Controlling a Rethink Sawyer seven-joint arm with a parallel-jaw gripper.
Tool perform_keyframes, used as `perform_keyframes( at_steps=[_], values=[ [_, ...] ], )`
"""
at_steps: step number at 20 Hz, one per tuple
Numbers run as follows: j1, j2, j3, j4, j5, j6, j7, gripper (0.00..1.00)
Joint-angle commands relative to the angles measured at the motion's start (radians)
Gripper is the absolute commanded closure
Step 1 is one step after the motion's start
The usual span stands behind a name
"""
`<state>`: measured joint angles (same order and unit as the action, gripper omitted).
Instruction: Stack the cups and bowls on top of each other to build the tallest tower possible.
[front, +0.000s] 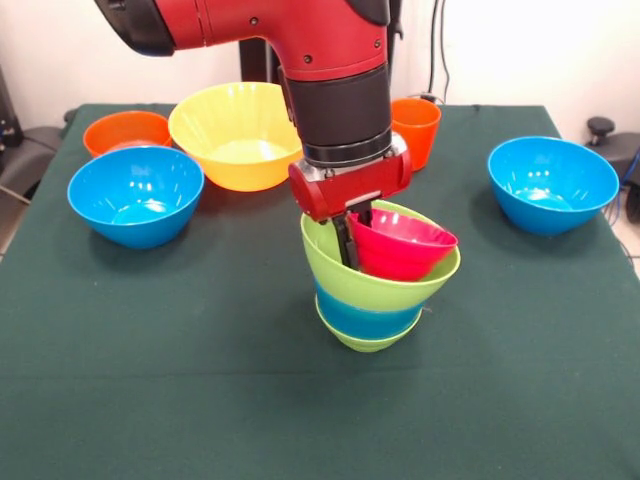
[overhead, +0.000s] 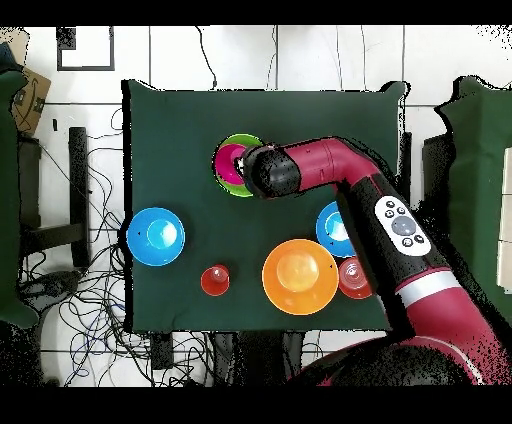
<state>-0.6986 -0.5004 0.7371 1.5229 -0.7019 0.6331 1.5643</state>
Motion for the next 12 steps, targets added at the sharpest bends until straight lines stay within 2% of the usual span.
perform_keyframes(
  at_steps=[1, 12],
  values=[
    [0.049, 0.047, -0.087, -0.057, -0.073, 0.027, -0.058, 1.00],
    [0.076, 0.065, -0.128, -0.076, -0.056, 0.095, -0.082, 1.00]
  ],
)
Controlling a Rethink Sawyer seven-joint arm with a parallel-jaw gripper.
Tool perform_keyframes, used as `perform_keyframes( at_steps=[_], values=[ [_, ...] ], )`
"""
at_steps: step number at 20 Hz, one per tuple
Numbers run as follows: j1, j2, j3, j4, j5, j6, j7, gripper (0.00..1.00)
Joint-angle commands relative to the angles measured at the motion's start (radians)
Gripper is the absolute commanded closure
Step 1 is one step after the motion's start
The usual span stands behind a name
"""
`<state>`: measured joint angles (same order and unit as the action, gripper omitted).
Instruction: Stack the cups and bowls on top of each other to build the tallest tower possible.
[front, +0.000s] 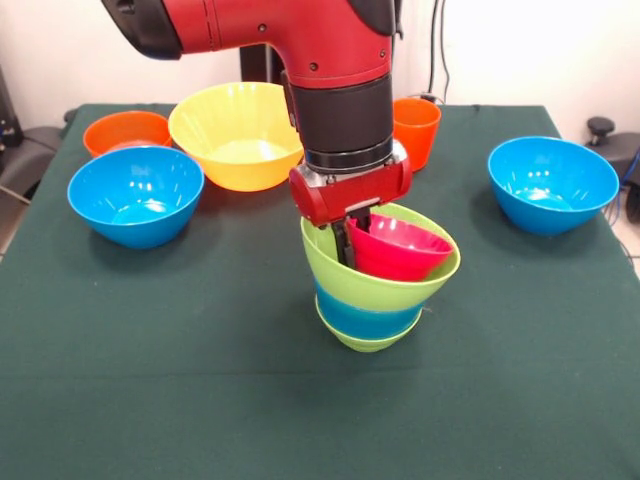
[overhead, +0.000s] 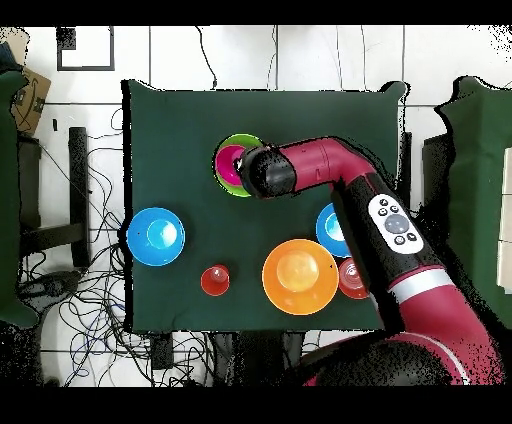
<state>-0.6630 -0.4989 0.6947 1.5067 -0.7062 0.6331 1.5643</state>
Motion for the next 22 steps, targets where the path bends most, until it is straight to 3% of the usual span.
perform_keyframes(
  at_steps=[1, 13, 22],
  values=[
    [0.043, 0.066, -0.088, -0.063, -0.051, 0.100, -0.086, 1.00],
    [0.086, 0.063, -0.149, -0.072, -0.079, 0.117, -0.079, 1.00],
    [0.110, 0.060, -0.190, -0.050, -0.092, 0.078, -0.061, 1.00]
  ],
)
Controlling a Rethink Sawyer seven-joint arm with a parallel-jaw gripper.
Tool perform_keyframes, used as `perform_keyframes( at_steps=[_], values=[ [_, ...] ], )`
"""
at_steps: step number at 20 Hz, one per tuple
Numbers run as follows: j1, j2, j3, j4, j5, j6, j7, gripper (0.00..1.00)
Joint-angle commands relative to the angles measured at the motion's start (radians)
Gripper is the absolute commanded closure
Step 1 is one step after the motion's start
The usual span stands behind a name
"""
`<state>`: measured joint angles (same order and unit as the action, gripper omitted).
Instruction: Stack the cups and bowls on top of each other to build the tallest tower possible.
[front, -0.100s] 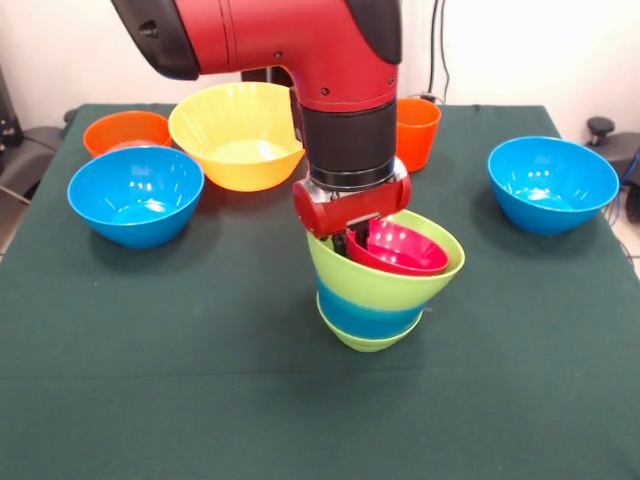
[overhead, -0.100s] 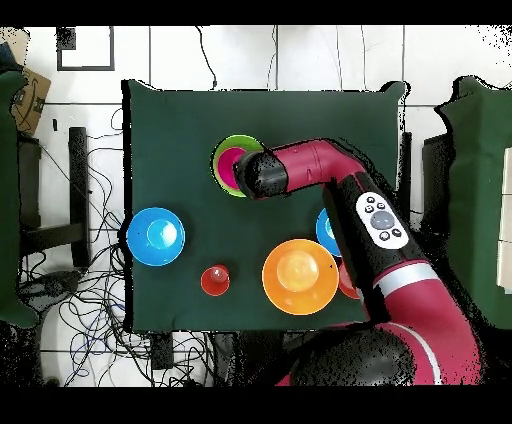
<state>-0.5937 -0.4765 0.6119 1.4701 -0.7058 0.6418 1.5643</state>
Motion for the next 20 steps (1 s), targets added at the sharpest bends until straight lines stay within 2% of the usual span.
perform_keyframes(
  at_steps=[1, 10, 11, 20],
  values=[
    [0.041, 0.035, -0.110, -0.008, -0.092, 0.065, -0.060, 1.00],
    [0.035, 0.032, -0.128, 0.012, -0.096, 0.066, -0.083, 1.00],
    [0.036, 0.031, -0.132, 0.015, -0.095, 0.065, -0.085, 0.00],
    [0.047, 0.039, -0.131, -0.019, -0.078, 0.087, -0.110, 0.00]
  ],
)
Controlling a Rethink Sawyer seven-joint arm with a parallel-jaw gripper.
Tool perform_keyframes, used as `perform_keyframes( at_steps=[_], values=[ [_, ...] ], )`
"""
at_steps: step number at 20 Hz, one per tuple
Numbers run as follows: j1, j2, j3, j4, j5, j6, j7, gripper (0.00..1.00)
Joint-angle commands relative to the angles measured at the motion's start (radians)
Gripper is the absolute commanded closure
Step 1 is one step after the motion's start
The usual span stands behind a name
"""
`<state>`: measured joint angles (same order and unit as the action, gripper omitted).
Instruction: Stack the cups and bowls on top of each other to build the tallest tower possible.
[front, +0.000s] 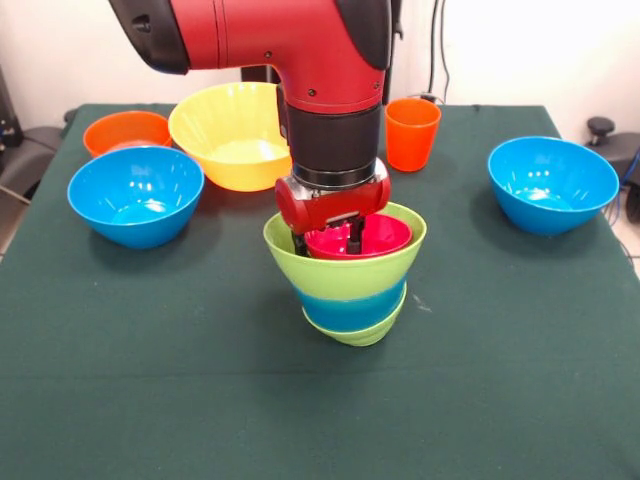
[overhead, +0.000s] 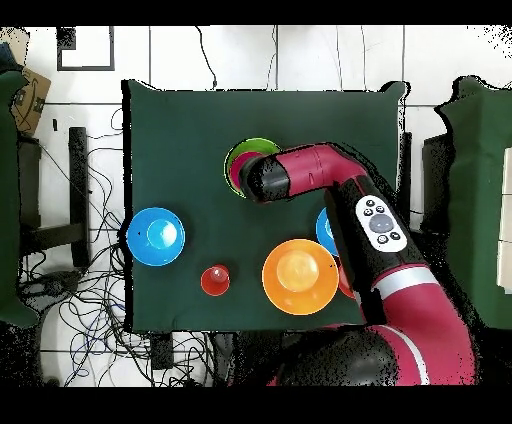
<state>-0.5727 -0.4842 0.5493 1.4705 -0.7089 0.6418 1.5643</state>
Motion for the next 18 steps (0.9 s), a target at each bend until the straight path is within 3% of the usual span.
perform_keyframes(
  at_steps=[1, 18],
  values=[
    [0.026, 0.046, -0.069, -0.020, -0.075, 0.086, -0.110, 0.00],
    [0.023, -0.006, -0.055, 0.003, -0.042, 0.096, -0.094, 0.00]
  ],
)
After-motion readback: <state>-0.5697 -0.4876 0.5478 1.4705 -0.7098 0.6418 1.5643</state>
